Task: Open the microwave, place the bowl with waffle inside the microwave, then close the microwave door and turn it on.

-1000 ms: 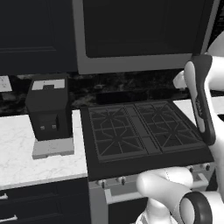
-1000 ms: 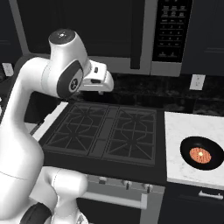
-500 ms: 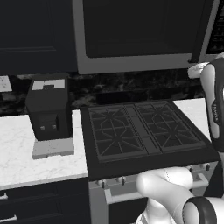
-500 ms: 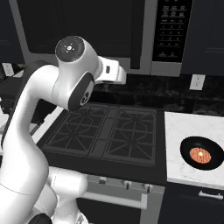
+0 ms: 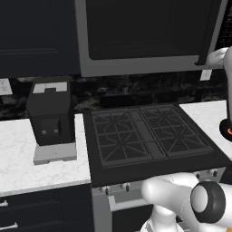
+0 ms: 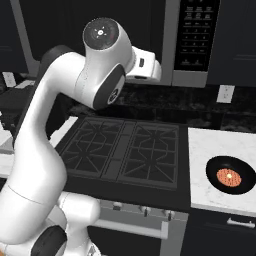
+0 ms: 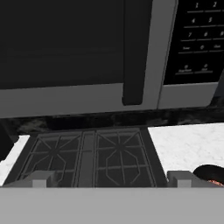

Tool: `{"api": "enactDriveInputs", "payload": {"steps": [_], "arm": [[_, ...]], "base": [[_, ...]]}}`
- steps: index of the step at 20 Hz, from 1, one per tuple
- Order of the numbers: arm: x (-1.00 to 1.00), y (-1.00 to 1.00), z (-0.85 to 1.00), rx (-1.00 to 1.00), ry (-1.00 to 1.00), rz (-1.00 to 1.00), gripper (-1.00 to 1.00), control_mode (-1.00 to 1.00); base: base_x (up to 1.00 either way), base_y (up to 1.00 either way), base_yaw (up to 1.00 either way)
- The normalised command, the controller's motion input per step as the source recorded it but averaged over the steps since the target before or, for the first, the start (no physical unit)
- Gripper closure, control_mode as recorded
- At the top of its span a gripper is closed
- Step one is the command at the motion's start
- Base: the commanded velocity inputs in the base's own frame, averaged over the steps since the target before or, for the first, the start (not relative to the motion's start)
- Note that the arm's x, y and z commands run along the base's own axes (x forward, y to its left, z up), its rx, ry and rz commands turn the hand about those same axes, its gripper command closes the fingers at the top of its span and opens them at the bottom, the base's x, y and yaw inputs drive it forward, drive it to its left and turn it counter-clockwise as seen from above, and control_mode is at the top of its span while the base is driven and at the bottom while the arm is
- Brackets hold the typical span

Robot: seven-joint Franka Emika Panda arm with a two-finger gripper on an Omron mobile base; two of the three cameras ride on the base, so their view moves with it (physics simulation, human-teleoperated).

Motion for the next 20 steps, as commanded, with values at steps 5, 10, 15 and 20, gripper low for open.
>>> {"api": "enactDriveInputs", "payload": {"steps": [5,10,15,20], "arm": [[0.19,-0.18,0.03,0.0,0.0,0.0,-1.0,-1.0],[0.38,-0.08,0.0,0.0,-0.06,-0.01,-1.0,-1.0],[0.33,0.0,0.0,0.0,-0.14,0.0,-1.0,-1.0],[0.55,-0.01,0.0,0.0,-0.06,0.01,-1.0,-1.0]], "base": [[0.0,0.0,0.0],[0.0,0.0,0.0],[0.0,0.0,0.0],[0.0,0.0,0.0]]}}
